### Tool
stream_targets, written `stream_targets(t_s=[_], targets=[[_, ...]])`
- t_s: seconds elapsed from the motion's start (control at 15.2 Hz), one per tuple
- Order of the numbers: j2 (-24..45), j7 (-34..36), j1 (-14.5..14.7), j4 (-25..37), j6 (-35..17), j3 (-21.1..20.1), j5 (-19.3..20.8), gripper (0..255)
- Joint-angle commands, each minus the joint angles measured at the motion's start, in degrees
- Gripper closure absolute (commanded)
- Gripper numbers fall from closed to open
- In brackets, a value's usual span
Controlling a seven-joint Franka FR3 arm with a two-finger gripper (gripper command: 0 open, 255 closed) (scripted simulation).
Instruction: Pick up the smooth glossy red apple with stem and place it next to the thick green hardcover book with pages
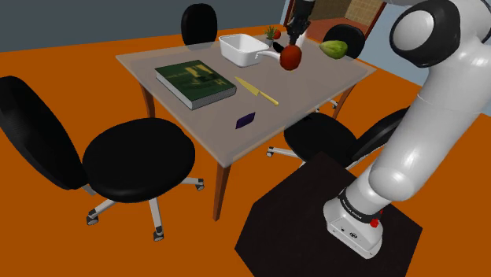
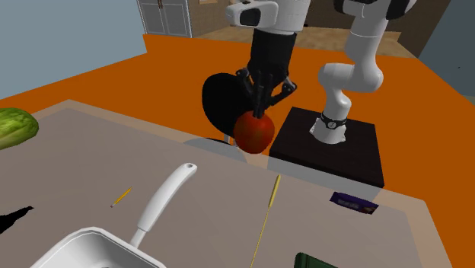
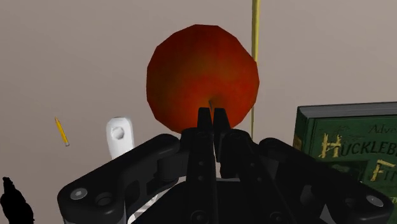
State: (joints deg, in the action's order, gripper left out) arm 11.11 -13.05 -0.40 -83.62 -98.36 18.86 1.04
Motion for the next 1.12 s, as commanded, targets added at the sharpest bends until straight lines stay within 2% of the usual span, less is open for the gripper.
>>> stream_targets(t_s=[0.0, 0.53, 1.06], targets=[[0.4, 2.7, 1.6, 0.9, 0.6, -1.0, 0.3, 255], [3.2, 12.4, 7.5, 5.2, 2.9, -4.7, 0.9, 255], [10.4, 21.0, 12.8, 16.0, 7.3, -7.8, 0.8, 255]])
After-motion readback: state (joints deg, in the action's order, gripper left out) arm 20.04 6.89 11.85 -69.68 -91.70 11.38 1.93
